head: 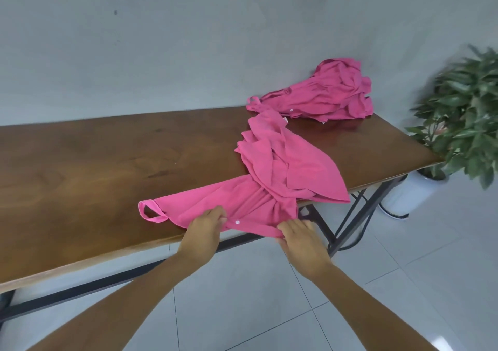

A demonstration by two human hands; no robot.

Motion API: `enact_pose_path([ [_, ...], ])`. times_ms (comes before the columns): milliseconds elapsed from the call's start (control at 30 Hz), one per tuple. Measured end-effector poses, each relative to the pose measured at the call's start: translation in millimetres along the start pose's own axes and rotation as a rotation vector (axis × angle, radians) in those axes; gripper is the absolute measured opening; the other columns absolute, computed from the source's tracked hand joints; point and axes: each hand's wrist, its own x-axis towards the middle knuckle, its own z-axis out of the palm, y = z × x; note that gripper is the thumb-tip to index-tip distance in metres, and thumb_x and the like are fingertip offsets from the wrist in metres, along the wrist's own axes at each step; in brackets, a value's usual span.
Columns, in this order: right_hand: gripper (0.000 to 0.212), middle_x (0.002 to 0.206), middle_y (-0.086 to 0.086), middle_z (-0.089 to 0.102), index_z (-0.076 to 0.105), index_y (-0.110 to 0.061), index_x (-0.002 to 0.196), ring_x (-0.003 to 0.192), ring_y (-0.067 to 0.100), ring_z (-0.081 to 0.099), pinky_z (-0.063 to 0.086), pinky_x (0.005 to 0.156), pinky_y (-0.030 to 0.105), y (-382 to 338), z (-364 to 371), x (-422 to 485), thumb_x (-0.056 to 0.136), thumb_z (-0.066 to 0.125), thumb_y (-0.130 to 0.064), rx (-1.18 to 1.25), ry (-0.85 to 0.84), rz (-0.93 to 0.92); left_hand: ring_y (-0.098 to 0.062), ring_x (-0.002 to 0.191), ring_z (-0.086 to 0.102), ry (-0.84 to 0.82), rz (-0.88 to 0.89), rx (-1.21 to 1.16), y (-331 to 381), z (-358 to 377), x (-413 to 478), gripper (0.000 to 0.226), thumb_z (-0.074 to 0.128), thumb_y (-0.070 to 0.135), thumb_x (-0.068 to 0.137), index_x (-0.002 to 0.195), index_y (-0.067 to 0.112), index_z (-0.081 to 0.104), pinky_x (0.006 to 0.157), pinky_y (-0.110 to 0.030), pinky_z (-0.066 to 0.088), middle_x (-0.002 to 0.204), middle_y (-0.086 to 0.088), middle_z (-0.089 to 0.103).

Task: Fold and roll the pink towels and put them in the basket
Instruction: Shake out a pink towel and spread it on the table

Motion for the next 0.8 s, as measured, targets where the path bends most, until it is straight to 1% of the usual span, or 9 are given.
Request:
enact_pose_path([
  [67,0.014,0.079,-0.007,0.056,0.059,-0.021,0.091,0.071,0.020,0.054,0.029,0.074,0.032,-20,3,-9,0.086,0.071,-0.027,-0.016,0.004,-0.002,-0.020,0.064,0.046,-0.008,0.003,-0.034,-11,-18,-19,0.014,0.050,0.010,0.104,0.091,0.013,0.053,0.061,-0.040,0.041,0.068,0.009,0.048],
  [133,0.010,0.077,-0.006,0.056,0.059,-0.020,0.089,0.070,0.021,0.053,0.031,0.074,0.033,-42,2,-16,0.092,0.058,-0.029,-0.014,0.029,-0.012,-0.018,0.065,0.044,-0.027,0.017,-0.064,-20,-34,-40,0.016,0.048,0.012,0.106,0.090,0.016,0.050,0.062,-0.039,0.039,0.069,0.010,0.048],
  [200,0.021,0.077,-0.006,0.056,0.059,-0.019,0.088,0.072,0.020,0.053,0.033,0.075,0.032,-67,-1,-23,0.095,0.046,-0.033,-0.008,0.039,-0.003,-0.014,0.063,0.042,-0.052,0.016,-0.095,-29,-48,-61,0.018,0.046,0.013,0.106,0.089,0.018,0.048,0.060,-0.034,0.036,0.070,0.008,0.048],
  [300,0.025,0.077,-0.006,0.057,0.060,-0.019,0.087,0.073,0.019,0.053,0.032,0.075,0.033,-103,-8,-41,0.097,0.044,-0.035,0.011,0.031,0.029,-0.009,0.060,0.040,-0.093,0.005,-0.128,-45,-62,-92,0.018,0.046,0.014,0.107,0.089,0.017,0.049,0.058,-0.028,0.034,0.070,0.007,0.049],
  [433,0.040,0.076,-0.007,0.057,0.061,-0.020,0.087,0.073,0.020,0.054,0.034,0.076,0.033,-144,-14,-70,0.105,0.033,-0.043,0.008,-0.019,0.061,-0.010,0.063,0.046,-0.161,0.012,-0.140,-68,-75,-129,0.017,0.049,0.012,0.105,0.088,0.015,0.052,0.062,-0.031,0.038,0.072,0.007,0.054],
  [533,0.030,0.077,-0.008,0.057,0.060,-0.020,0.087,0.075,0.020,0.054,0.035,0.078,0.033,-171,-22,-89,0.101,0.042,-0.039,0.029,-0.039,0.080,-0.012,0.066,0.049,-0.194,0.041,-0.133,-80,-83,-157,0.018,0.053,0.013,0.102,0.085,0.019,0.052,0.063,-0.032,0.040,0.073,0.007,0.055],
  [600,0.025,0.078,-0.008,0.057,0.060,-0.020,0.086,0.077,0.020,0.053,0.035,0.078,0.033,-185,-31,-98,0.099,0.046,-0.037,0.047,-0.035,0.072,-0.008,0.066,0.050,-0.207,0.039,-0.120,-83,-89,-173,0.023,0.056,0.017,0.101,0.081,0.028,0.049,0.060,-0.028,0.038,0.072,0.011,0.055],
  [667,0.026,0.078,-0.008,0.056,0.059,-0.020,0.085,0.076,0.019,0.051,0.035,0.078,0.033,-195,-42,-104,0.100,0.047,-0.038,0.059,-0.033,0.059,-0.006,0.065,0.050,-0.212,0.038,-0.107,-85,-95,-188,0.028,0.058,0.021,0.100,0.078,0.033,0.046,0.059,-0.028,0.038,0.069,0.013,0.053],
  [800,0.033,0.074,-0.009,0.055,0.056,-0.019,0.080,0.073,0.017,0.049,0.034,0.078,0.030,-208,-60,-116,0.101,0.046,-0.043,0.108,-0.054,0.071,-0.009,0.063,0.048,-0.223,0.002,-0.008,-78,-108,-213,0.028,0.053,0.030,0.102,0.077,0.031,0.043,0.061,-0.034,0.040,0.066,0.009,0.051],
])
